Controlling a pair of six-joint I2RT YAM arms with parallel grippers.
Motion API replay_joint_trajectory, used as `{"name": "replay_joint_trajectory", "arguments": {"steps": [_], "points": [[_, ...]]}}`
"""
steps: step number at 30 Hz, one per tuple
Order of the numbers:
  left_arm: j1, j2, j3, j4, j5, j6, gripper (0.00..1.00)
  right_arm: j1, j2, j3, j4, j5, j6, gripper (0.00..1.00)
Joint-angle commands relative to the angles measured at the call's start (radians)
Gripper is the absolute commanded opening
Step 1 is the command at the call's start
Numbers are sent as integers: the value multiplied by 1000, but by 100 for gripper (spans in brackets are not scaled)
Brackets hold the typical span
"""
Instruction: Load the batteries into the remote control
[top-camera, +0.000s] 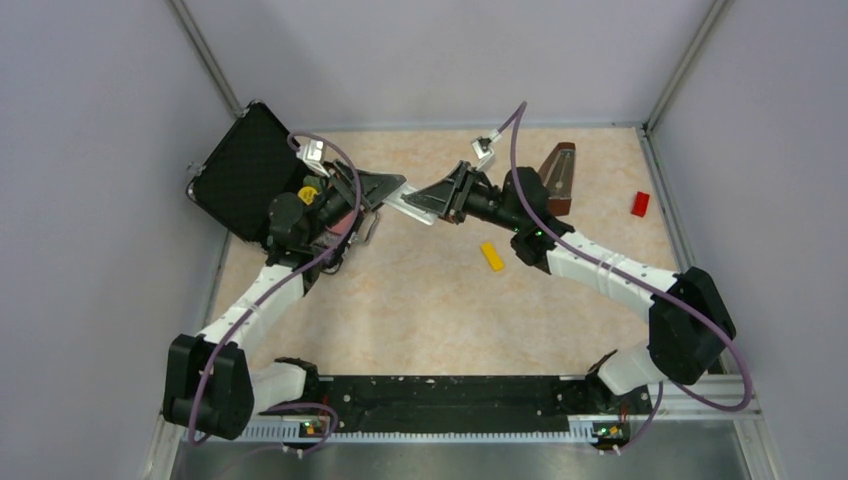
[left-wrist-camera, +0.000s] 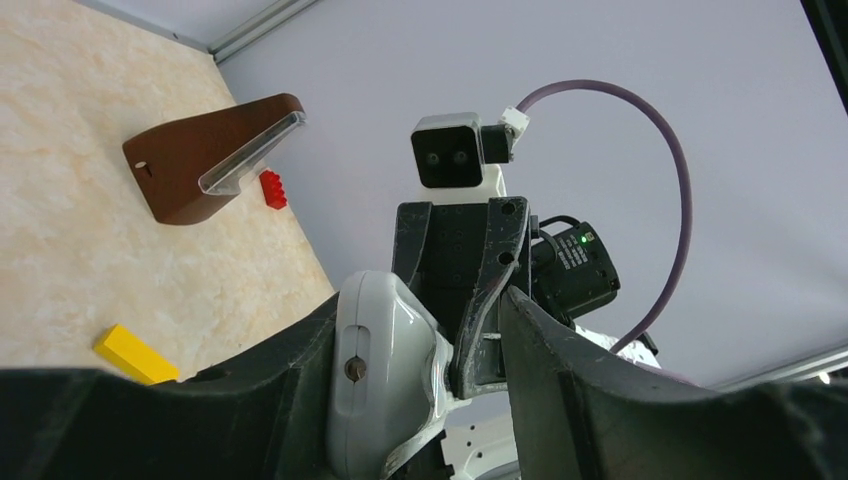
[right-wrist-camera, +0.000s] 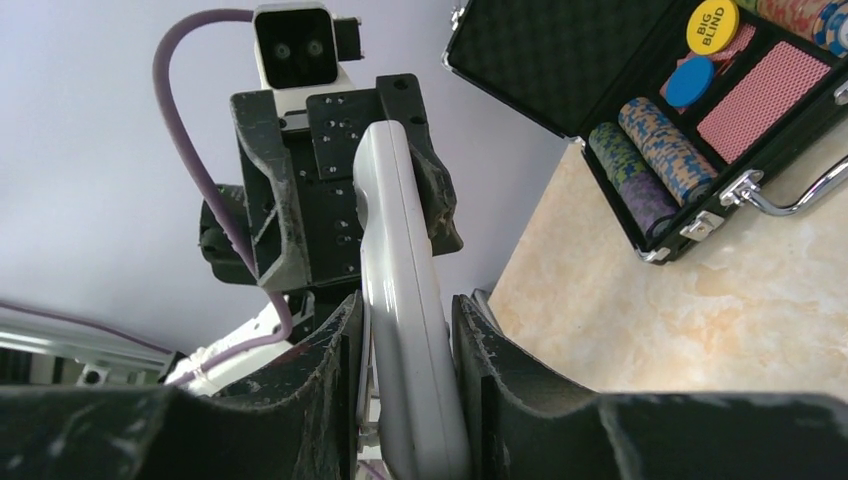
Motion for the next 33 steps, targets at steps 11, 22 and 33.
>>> {"name": "replay_joint_trajectory", "arguments": {"steps": [11, 22, 33], "points": [[-41, -38, 12, 120, -19, -24, 48, 8, 27, 36, -101, 158, 163, 22], [-76, -15, 15, 90, -21, 3, 48, 7, 50, 55, -138, 201, 217, 22], [-83, -9, 26, 51, -9, 18, 30, 8, 63, 65, -150, 209, 218, 24]]}}
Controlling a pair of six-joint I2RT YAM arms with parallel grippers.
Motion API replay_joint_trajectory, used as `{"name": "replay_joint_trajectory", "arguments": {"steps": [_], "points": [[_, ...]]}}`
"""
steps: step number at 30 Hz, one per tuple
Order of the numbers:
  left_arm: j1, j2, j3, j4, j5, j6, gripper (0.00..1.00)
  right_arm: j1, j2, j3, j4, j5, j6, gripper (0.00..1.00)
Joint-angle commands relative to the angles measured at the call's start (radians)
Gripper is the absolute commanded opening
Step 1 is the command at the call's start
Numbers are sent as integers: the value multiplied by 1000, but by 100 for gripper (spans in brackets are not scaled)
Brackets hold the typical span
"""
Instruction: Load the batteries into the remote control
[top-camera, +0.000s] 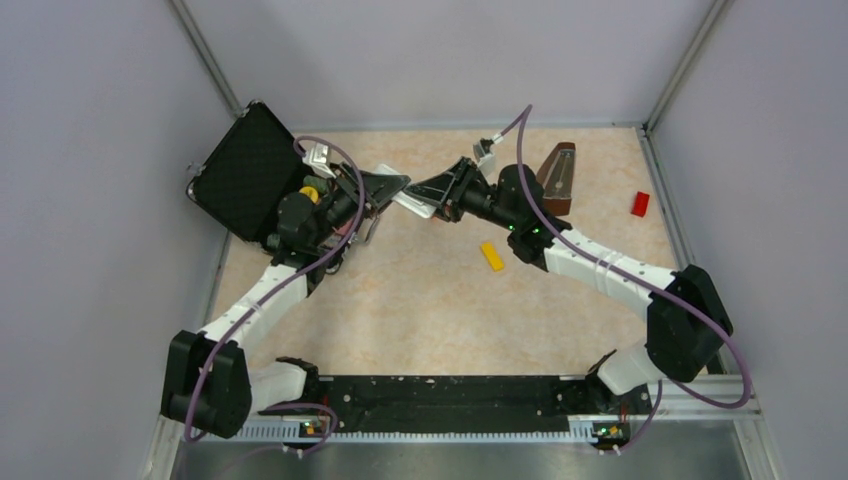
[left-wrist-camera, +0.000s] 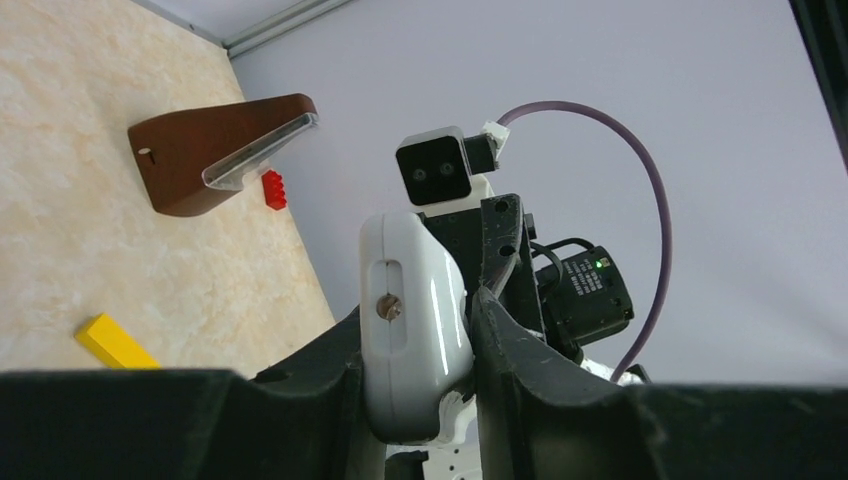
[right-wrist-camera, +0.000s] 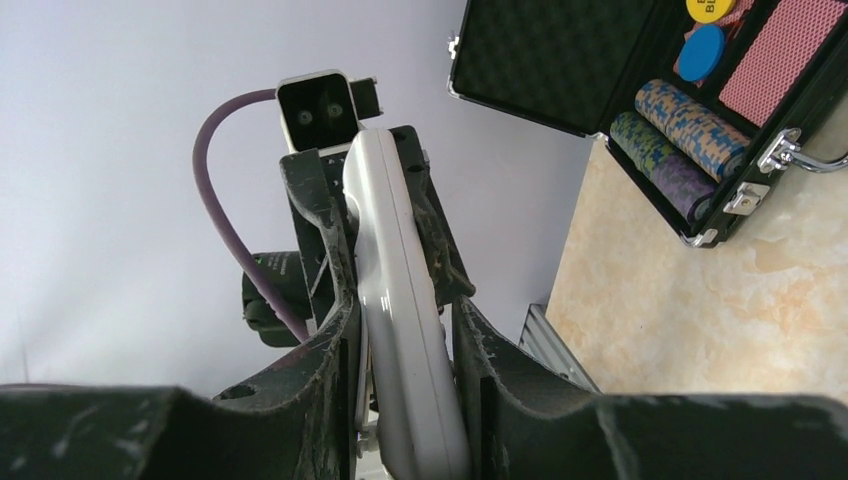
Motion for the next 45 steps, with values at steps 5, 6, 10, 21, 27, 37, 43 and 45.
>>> {"name": "replay_joint_trajectory", "arguments": {"steps": [5, 6, 10, 21, 27, 37, 43, 45], "points": [[-32, -9, 43, 80, 99, 22, 0, -3, 33, 20, -75, 90, -29, 39], [-31, -8, 43, 80, 98, 19, 0, -3, 28, 16, -70, 87, -33, 42], [-32, -7, 42, 67, 95, 20, 0, -6, 12, 9, -51, 62, -47, 53], [-32, -16, 39, 47, 88, 38, 0, -67, -83, -60, 53, -44, -74, 66], [-31, -19, 43, 42, 84, 33, 0, -85, -99, -84, 123, -123, -110, 71], [-31, -19, 51, 45, 77, 30, 0, -92, -74, -82, 153, -318, -220, 73], [-31, -8, 60, 45, 85, 22, 0, -111, -89, -86, 103, -416, -308, 73], [-31, -6, 60, 47, 90, 22, 0, -115, -96, -86, 93, -425, -325, 71]]}}
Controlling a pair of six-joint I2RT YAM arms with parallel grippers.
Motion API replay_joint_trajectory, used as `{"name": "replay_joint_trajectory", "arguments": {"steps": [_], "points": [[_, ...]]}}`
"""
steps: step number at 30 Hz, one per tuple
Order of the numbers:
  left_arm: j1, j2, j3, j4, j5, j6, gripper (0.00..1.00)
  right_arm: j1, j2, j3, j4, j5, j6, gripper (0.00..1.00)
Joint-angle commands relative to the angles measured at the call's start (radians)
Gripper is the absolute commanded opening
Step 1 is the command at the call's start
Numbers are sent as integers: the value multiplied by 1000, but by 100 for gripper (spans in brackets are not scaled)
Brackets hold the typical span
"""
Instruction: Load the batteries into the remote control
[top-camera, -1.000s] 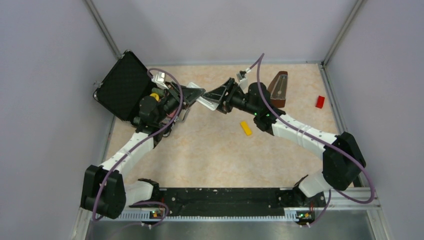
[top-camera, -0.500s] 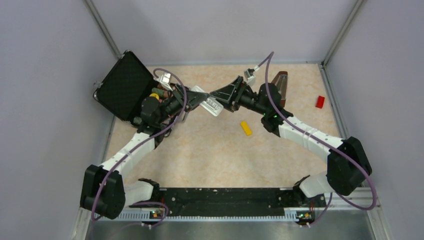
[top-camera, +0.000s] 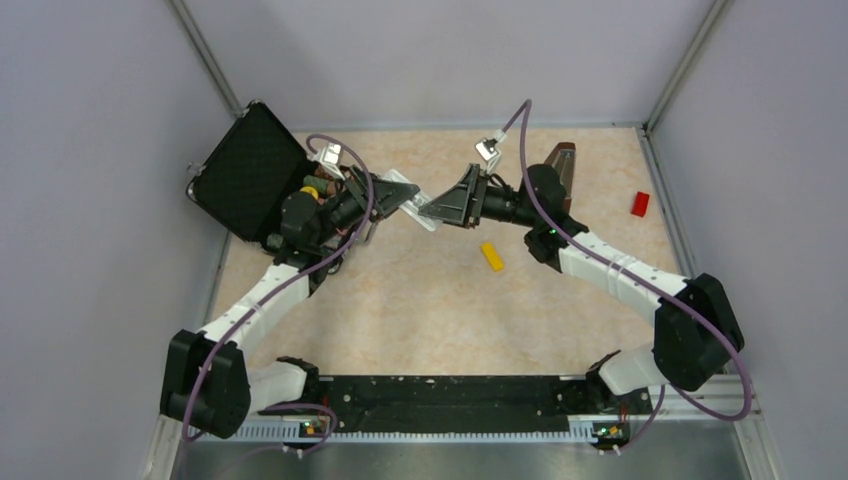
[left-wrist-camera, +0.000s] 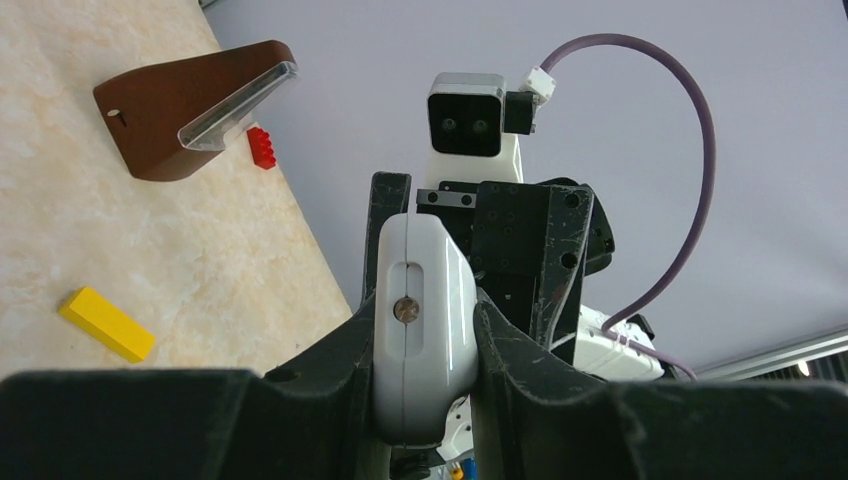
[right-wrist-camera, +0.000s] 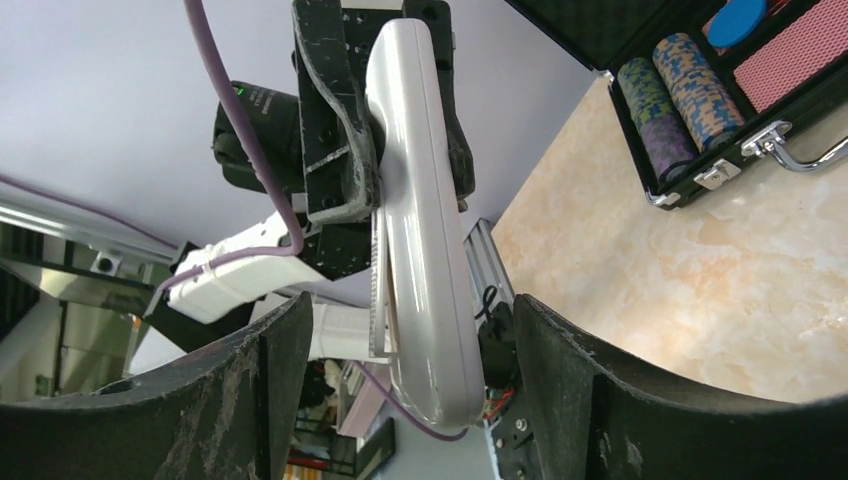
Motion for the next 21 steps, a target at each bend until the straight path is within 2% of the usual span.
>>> {"name": "replay_joint_trajectory", "arguments": {"steps": [1, 6, 10, 17, 18, 21], "points": [[-3, -7, 49, 68, 18, -2, 0, -19, -43, -7, -1, -71, -87, 69], [-3, 3, 44, 96, 41, -1, 0, -24, -40, -30, 35, -63, -47, 59], [-3, 12, 37, 124, 63, -3, 0, -24, -28, -32, 51, -42, -22, 46], [-3, 40, 34, 182, 107, -25, 0, -24, 8, -34, 90, -18, 31, 34], [-3, 43, 32, 195, 112, -32, 2, -25, 13, -33, 99, -18, 39, 34], [-4, 50, 28, 224, 115, -44, 17, -24, 25, -29, 94, -8, 52, 33]]}}
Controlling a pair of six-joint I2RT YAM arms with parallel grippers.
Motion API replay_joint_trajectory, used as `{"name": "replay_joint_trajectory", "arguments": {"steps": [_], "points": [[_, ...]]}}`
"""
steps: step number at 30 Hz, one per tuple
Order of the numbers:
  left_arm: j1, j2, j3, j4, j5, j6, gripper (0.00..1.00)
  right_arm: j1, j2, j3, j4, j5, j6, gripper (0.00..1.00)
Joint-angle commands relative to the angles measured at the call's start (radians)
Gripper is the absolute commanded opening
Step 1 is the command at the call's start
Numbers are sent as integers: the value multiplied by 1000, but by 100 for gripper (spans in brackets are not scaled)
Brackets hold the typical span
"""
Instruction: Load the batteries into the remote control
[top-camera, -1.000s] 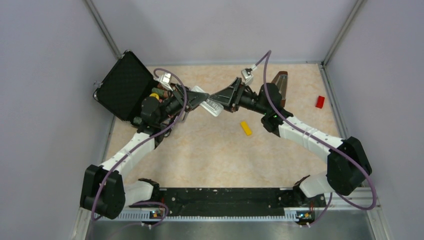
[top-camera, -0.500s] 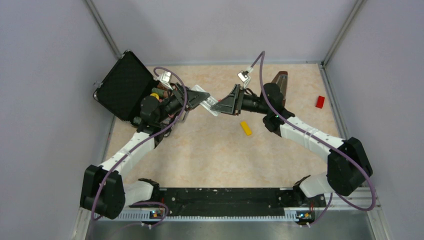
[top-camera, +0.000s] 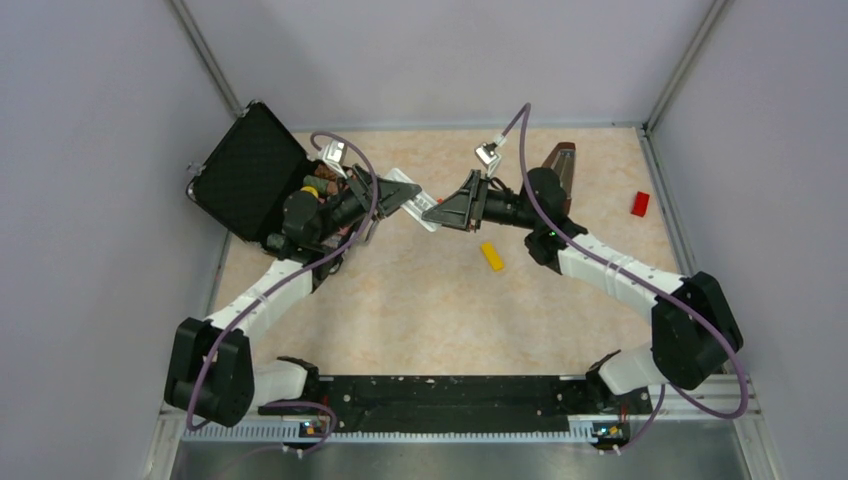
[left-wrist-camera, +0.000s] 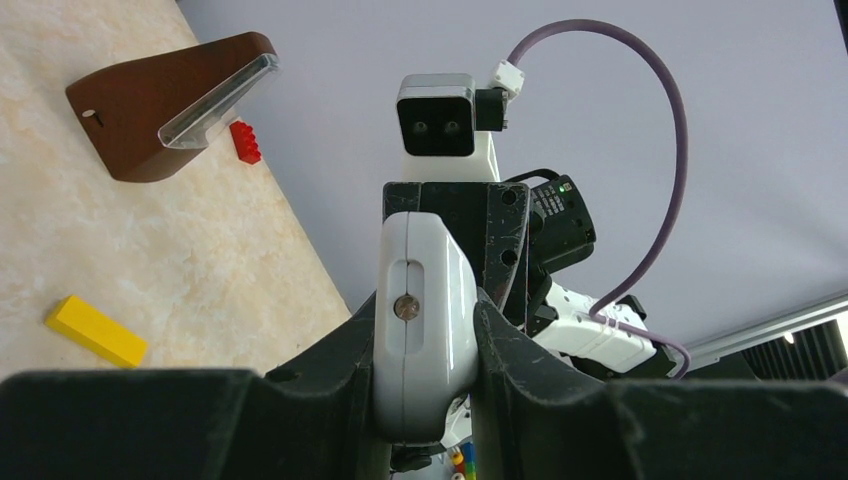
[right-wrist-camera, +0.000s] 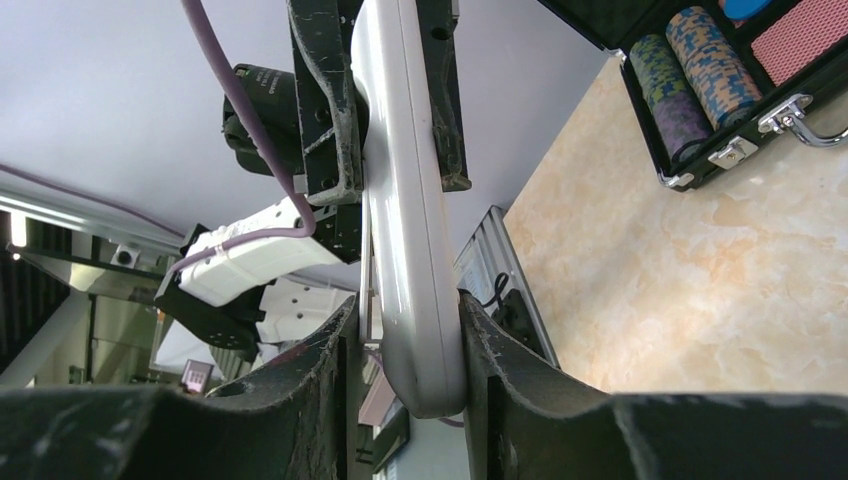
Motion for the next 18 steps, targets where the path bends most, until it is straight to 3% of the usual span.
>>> {"name": "replay_joint_trajectory", "arguments": {"steps": [1, 13, 16, 18], "points": [[-9, 2, 24, 132, 57, -23, 21, -9, 25, 5, 62, 44, 29, 33], [-16, 4, 29, 134, 74, 19, 46, -10, 55, 24, 48, 62, 61, 36], [-16, 5, 29, 136, 75, 18, 46, -10, 61, 32, 39, 61, 61, 36], [-16, 8, 33, 135, 75, 17, 39, -11, 62, 31, 38, 61, 63, 36]]}}
